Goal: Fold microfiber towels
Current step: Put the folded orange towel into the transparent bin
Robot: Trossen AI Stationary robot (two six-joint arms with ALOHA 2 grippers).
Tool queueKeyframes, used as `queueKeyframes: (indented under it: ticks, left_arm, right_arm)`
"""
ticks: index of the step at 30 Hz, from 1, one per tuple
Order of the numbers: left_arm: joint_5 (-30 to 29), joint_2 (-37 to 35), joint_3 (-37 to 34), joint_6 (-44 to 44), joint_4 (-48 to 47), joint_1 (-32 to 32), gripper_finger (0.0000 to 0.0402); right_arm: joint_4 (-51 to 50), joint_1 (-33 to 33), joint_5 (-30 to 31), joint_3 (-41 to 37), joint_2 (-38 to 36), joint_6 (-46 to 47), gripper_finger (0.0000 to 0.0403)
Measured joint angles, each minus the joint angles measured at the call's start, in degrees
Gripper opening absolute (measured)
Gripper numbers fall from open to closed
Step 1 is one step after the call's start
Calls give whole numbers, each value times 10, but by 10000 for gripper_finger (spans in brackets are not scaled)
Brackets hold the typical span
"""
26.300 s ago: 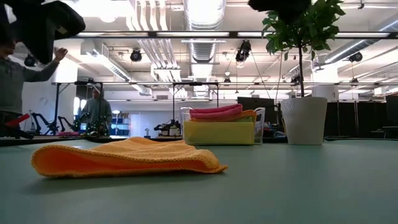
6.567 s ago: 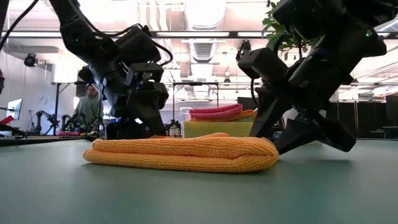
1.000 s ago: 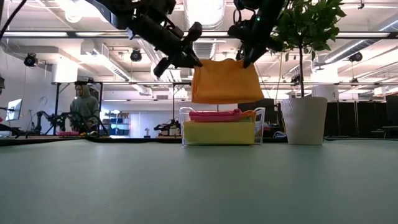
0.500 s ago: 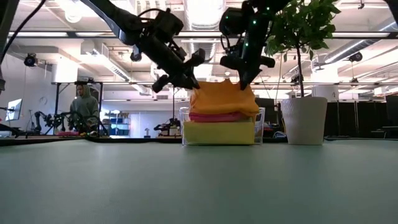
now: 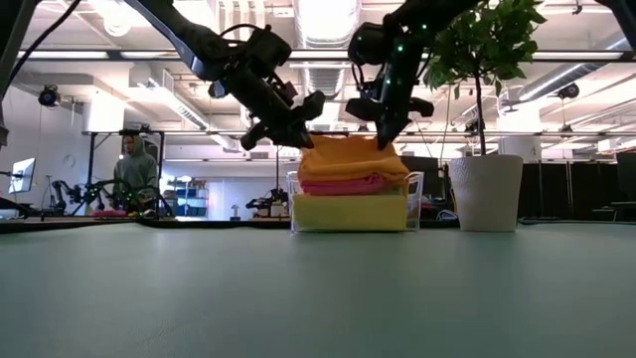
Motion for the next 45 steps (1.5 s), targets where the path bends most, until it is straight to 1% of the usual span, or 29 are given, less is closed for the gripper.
queueKeyframes:
  ticks: [7,10,14,17,21,25,29,32,35,40,45]
  left_arm:
    - [0,6,0,31,15,6,10]
    - [0,19,0,31,15,7,10]
    - [0,36,0,33,14,7,20]
    - [-1,42,0,34,9,8,39]
    - [-2,41,-1,39,13,9,72]
    - [-1,30,-1,80,14,9,104]
    - [1,4,-1,112,14,9,125]
    - [1,-25,-1,143,12,9,129]
    - [2,-61,-1,166,0,9,129]
    - [3,-133,-6,169,-56,6,129]
    - [3,-200,-36,167,-104,-1,129]
  right_arm:
    - [1,0,6,0,13,-4,8]
    - [1,0,23,0,17,-4,8]
    - [-2,-1,31,0,17,-14,11]
    - [-5,-2,38,0,17,-16,25]
    - [-5,-2,39,0,17,-19,56]
    - [-1,-2,39,0,17,-19,92]
    - [-2,-2,38,13,15,-19,119]
    - [-9,-2,35,37,12,-32,132]
    - [-46,3,25,71,10,-44,138]
    - [-124,22,-36,116,1,-39,134]
    - [-143,56,-78,110,-9,-38,118]
